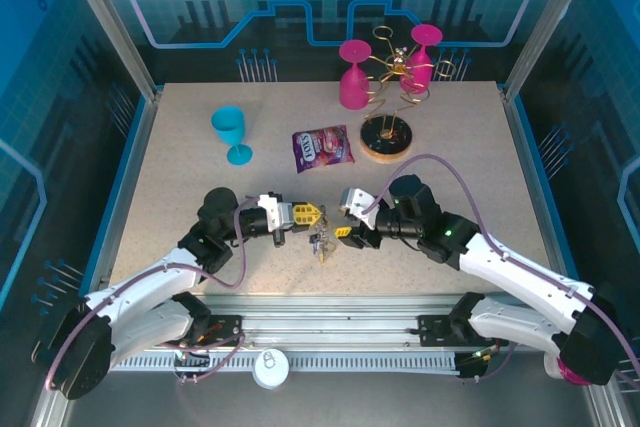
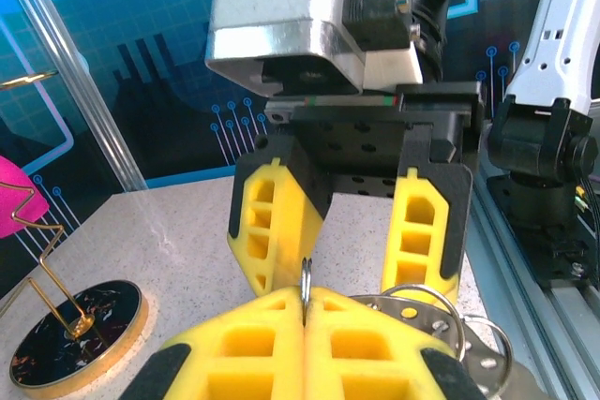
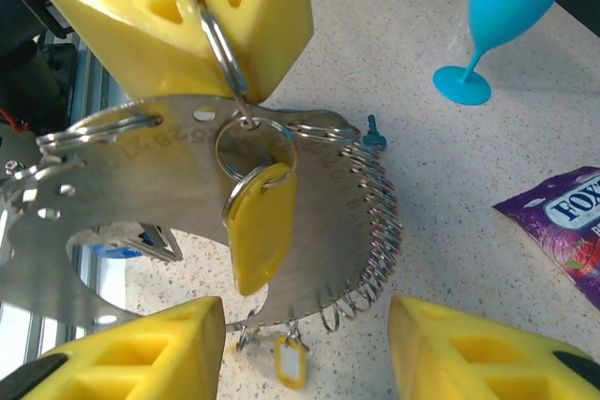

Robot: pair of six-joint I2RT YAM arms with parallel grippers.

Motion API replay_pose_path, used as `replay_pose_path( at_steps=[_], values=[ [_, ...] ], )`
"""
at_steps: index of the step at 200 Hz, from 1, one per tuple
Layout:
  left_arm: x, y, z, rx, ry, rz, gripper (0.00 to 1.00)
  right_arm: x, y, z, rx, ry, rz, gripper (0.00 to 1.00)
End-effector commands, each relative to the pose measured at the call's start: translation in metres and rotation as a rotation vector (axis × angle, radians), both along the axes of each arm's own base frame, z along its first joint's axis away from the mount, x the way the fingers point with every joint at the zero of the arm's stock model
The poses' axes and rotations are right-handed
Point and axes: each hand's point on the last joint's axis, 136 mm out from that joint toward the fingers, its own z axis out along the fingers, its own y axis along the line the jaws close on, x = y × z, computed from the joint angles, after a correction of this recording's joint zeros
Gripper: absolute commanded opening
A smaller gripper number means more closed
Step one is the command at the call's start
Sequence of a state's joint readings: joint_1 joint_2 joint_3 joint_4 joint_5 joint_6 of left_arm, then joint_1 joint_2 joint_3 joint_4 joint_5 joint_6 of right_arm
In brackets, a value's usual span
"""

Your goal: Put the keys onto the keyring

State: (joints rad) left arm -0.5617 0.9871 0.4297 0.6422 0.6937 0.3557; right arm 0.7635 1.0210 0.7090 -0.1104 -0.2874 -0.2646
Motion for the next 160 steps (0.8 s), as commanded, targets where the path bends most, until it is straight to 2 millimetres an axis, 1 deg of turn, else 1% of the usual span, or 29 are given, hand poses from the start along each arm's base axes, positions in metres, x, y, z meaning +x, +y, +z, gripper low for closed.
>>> replay_pose_path(
  at_steps=[1, 35, 61, 82, 106, 123, 141, 160],
  values=[
    [-0.001, 0.001, 0.013, -0.05, -0.029, -0.007, 0.0, 0.003, 0.012, 0.01, 0.067, -0.028, 0.006, 0.51],
    [0.0, 0.001, 0.011, -0.049, -0.02, -0.006, 0.0, 0.001, 0.022, 0.011, 0.122, -0.017, 0.024, 0.51],
    [0.001, 0.001, 0.011, -0.05, -0.017, -0.007, 0.0, 0.001, 0.026, 0.01, 0.129, -0.009, 0.028, 0.47],
    [0.001, 0.001, 0.012, -0.051, -0.015, -0.006, 0.0, 0.001, 0.029, 0.01, 0.136, -0.006, 0.035, 0.39],
    [0.001, 0.001, 0.011, -0.051, -0.015, -0.005, 0.0, 0.003, 0.029, 0.009, 0.125, -0.009, 0.025, 0.25],
    [0.002, 0.001, 0.01, -0.048, -0.013, 0.001, 0.0, 0.004, 0.026, 0.009, 0.108, -0.019, 0.013, 0.17],
    [0.006, 0.002, 0.011, -0.046, -0.015, 0.02, 0.0, 0.005, 0.021, 0.009, 0.083, -0.023, -0.001, 0.11],
    [0.012, 0.003, 0.008, -0.031, -0.013, 0.057, 0.0, 0.007, 0.015, 0.007, 0.042, -0.025, -0.022, 0.08]
  ],
)
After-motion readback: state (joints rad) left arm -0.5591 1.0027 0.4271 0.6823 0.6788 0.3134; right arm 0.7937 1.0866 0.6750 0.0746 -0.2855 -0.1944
